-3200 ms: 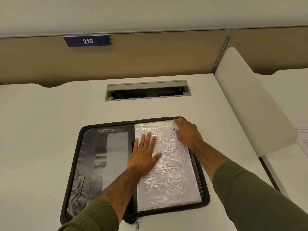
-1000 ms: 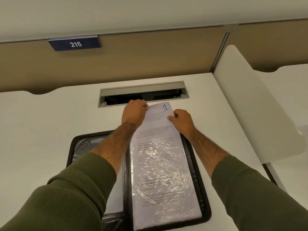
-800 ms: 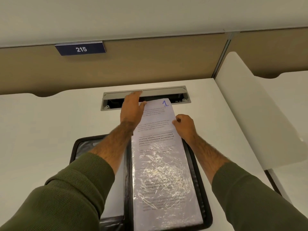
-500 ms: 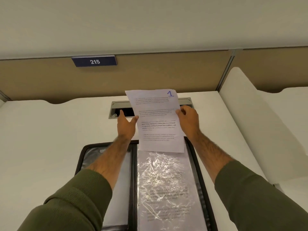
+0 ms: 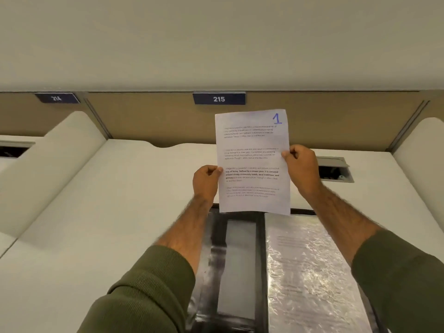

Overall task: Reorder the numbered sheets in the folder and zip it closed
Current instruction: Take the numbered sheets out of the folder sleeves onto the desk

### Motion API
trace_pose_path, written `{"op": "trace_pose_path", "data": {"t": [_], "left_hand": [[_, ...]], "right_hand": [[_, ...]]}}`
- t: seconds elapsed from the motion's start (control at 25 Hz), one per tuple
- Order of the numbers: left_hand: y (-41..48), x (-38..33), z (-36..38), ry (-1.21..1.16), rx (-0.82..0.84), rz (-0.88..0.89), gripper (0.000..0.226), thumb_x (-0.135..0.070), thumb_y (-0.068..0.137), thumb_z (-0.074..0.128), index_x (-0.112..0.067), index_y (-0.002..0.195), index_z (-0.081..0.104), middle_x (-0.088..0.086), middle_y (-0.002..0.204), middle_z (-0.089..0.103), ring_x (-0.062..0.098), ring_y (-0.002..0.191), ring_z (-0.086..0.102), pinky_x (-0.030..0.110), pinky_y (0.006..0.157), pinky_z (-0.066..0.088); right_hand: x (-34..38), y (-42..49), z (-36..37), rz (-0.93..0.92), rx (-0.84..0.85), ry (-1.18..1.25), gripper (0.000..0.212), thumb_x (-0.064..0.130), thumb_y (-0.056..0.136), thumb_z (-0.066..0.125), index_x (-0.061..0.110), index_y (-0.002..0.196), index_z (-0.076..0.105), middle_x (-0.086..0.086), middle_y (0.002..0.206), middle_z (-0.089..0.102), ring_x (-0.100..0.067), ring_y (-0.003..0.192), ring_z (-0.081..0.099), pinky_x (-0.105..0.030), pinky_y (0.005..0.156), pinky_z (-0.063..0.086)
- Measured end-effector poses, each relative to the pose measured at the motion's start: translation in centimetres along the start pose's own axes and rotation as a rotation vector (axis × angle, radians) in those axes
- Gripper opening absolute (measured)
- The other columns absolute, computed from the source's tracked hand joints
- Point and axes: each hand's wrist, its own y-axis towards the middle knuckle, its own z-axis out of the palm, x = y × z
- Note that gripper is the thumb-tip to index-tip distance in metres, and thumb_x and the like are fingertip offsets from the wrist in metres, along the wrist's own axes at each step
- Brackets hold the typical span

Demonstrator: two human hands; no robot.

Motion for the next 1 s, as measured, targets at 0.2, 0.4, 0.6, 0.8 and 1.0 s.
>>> {"op": "trace_pose_path", "data": {"t": [0.2,0.4,0.6,0.8,1.0], "left_hand": [[2.7,2.4,-12.2,0.089,-0.111,-0.005,0.015,-0.024,0.098,0.064,-0.014,0.088,0.068,-0.001,0.091,0.073,0.020,0.084,0.070,0.030,0.074,0.058],[5.4,8.0,-24.5,0.191,-0.135,-0.095,0.013,-0.020,0.094,0.068,-0.011,0.085,0.070,-0.003,0.086,0.071,0.018,0.082,0.066,0.024,0.067,0.050],[8.1,11.7,-32.0,0.305,-0.085,-0.150,0.014,-0.022,0.093,0.070,-0.013,0.081,0.069,-0.006,0.083,0.070,0.016,0.080,0.065,0.028,0.071,0.050],[11.3,13.8,-34.1,0.383,-0.005,-0.171,0.015,-0.020,0.093,0.069,-0.015,0.079,0.067,-0.004,0.085,0.069,0.018,0.083,0.064,0.030,0.075,0.050],[15.1,14.5,-33.5,0.419,0.070,-0.168,0.014,-0.021,0.093,0.069,-0.013,0.081,0.068,-0.003,0.087,0.071,0.019,0.085,0.066,0.031,0.075,0.052]], "right_hand": [[4.3,-3.2,11.0,0.060,0.166,-0.012,0.016,0.005,0.095,0.054,-0.001,0.089,0.067,-0.014,0.090,0.071,-0.032,0.082,0.069,-0.048,0.073,0.059],[5.5,-7.9,24.1,0.203,0.217,-0.058,0.012,0.002,0.093,0.057,0.011,0.085,0.059,-0.009,0.097,0.066,-0.027,0.090,0.067,-0.044,0.077,0.062],[5.7,-11.1,32.3,0.306,0.198,-0.120,0.007,0.000,0.091,0.058,0.006,0.092,0.060,-0.005,0.091,0.063,-0.026,0.087,0.064,-0.036,0.069,0.056],[5.1,-11.6,36.0,0.390,0.196,-0.152,0.021,-0.006,0.089,0.050,0.006,0.098,0.065,-0.007,0.099,0.068,-0.025,0.089,0.066,-0.040,0.074,0.059],[5.0,-9.4,38.2,0.472,0.127,-0.179,0.026,-0.009,0.088,0.047,0.007,0.108,0.053,-0.002,0.088,0.057,-0.015,0.071,0.056,-0.028,0.055,0.049]]}}
